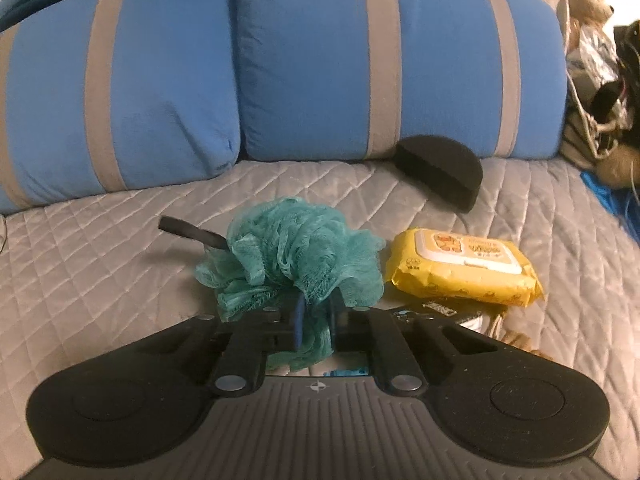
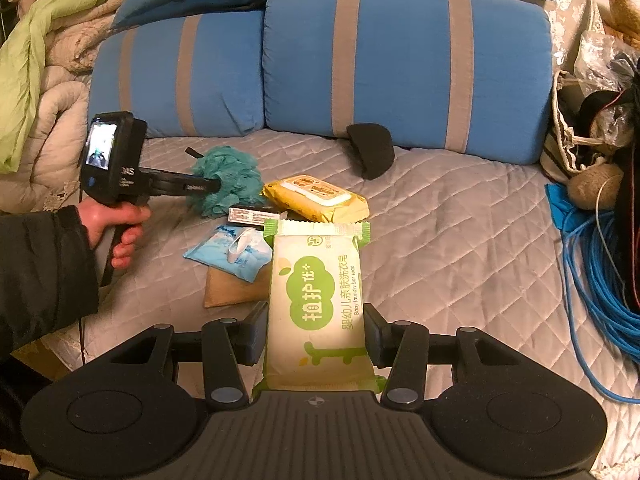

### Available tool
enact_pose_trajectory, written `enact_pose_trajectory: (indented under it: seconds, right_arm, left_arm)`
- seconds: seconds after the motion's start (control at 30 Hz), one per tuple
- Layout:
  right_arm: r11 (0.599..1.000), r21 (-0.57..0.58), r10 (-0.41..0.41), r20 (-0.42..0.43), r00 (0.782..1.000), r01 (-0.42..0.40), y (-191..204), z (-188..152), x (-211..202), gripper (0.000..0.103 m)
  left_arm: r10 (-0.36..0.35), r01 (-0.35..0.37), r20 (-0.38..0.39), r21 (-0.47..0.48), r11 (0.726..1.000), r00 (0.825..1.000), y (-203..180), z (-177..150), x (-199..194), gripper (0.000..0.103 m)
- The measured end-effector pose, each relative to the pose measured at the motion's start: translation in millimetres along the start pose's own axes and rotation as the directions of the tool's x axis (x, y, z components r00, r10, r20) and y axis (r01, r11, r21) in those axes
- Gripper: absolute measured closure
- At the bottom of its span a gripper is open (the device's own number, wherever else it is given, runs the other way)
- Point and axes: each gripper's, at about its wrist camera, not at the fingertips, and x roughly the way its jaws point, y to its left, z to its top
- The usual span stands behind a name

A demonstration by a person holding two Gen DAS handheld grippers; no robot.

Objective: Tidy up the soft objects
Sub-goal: 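Grasp the teal mesh loofah with the left tool while the right tool holds the packet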

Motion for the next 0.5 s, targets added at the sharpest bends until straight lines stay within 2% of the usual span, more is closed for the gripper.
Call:
enact_pose_trajectory:
  seconds: [0.27,0.5]
  right_arm:
    - [1.0,0.006,-0.014,-0.007,1.0,0.014,0.5,1.5,4.4,0.052]
    - [1.0,0.027,-0.007,-0.005,1.0,0.007,-0.2,3.0,8.6,0.052]
  left_arm:
    - [0.04,-0.039,0.07,-0.008,0.999,0.997,8.6,9.3,-24.7,0.095]
    - [0.017,-0.015,0.155,-0.017,1.0,0.988,9.5,17.9,-68.6,0.095]
